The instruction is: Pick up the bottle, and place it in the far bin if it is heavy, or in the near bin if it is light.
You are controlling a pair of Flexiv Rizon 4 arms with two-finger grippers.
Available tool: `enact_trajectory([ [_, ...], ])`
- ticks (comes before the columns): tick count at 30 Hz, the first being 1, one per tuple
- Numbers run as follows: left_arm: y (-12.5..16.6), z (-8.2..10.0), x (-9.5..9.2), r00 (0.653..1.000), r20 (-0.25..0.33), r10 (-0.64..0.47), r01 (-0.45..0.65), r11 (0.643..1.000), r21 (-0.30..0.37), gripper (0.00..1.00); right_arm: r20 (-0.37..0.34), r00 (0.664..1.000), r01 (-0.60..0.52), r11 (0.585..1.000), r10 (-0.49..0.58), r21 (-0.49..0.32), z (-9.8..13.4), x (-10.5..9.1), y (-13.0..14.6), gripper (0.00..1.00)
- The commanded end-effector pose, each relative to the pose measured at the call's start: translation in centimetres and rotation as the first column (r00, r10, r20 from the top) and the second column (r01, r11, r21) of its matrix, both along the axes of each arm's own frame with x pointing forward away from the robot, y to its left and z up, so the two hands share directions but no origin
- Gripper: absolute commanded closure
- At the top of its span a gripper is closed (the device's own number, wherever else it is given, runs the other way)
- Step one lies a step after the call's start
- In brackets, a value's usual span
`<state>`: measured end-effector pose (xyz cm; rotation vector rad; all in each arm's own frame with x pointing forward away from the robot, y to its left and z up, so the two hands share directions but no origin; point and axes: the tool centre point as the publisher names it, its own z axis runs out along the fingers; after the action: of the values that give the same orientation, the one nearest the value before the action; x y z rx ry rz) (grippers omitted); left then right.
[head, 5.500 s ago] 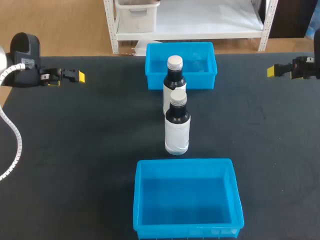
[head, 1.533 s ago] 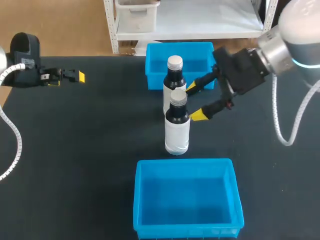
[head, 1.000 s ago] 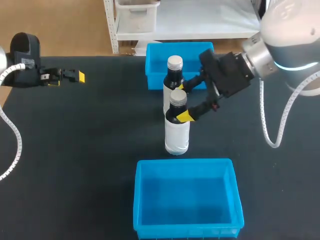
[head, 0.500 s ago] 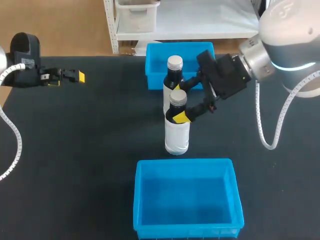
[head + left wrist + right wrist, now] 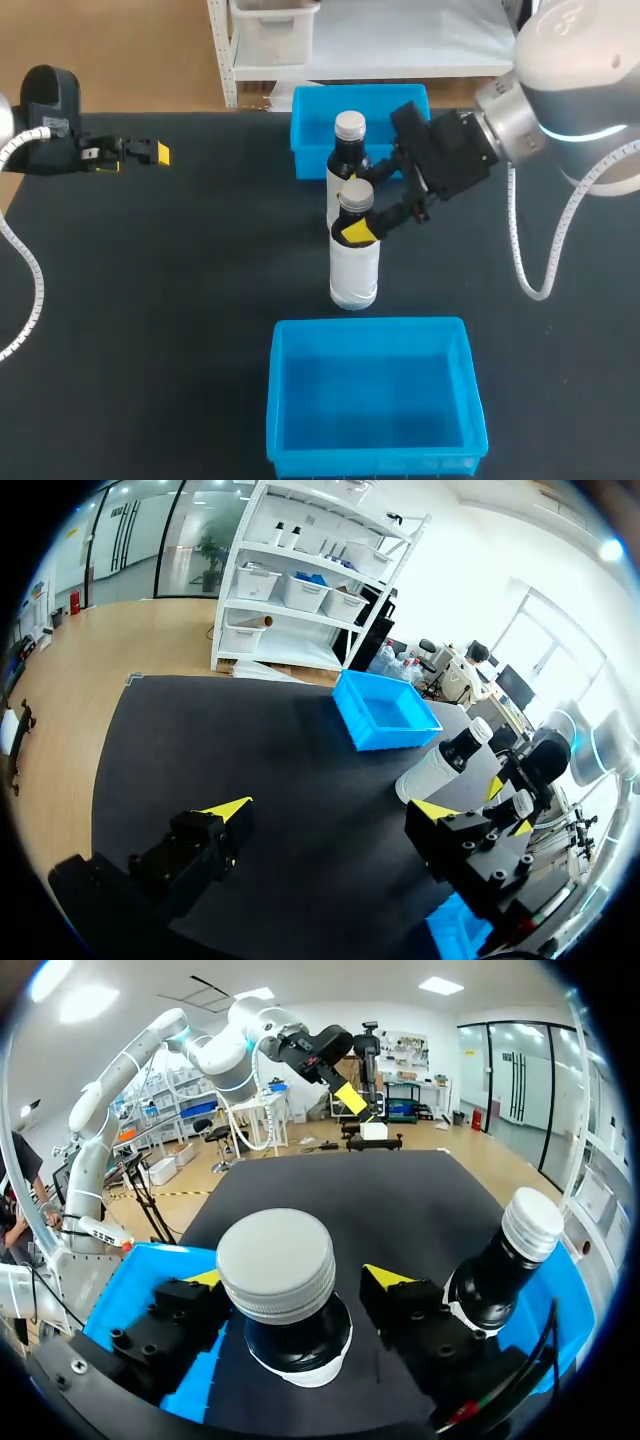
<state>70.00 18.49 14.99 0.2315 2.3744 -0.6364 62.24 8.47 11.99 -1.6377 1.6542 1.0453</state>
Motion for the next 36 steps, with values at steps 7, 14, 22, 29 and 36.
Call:
enact_trajectory([
  [7, 0.0, 0.0, 0.0, 1.0, 0.0, 0.0, 0.0, 1.0, 0.0, 0.0, -0.003, 1.0, 0.002, 1.0, -0.002, 0.009, -0.24, -0.12, -0.21, 0.29],
  [14, 0.0, 0.0, 0.0, 1.0, 0.0, 0.0, 0.0, 1.0, 0.0, 0.0, -0.005, 1.0, 0.0, 1.0, 0.0, 0.017, -0.22, -0.2, -0.27, 0.37],
  [22, 0.0, 0.0, 0.0, 1.0, 0.0, 0.0, 0.0, 1.0, 0.0, 0.0, -0.006, 1.0, -0.005, 1.0, 0.005, 0.027, -0.15, -0.33, -0.28, 0.47],
  [29, 0.0, 0.0, 0.0, 1.0, 0.0, 0.0, 0.0, 1.0, 0.0, 0.0, -0.005, 1.0, -0.009, 0.999, 0.01, 0.032, -0.11, -0.48, -0.16, 0.51],
  [36, 0.0, 0.0, 0.0, 1.0, 0.0, 0.0, 0.0, 1.0, 0.0, 0.0, -0.004, 1.0, -0.013, 0.999, 0.014, 0.035, -0.06, -0.56, -0.1, 0.57],
])
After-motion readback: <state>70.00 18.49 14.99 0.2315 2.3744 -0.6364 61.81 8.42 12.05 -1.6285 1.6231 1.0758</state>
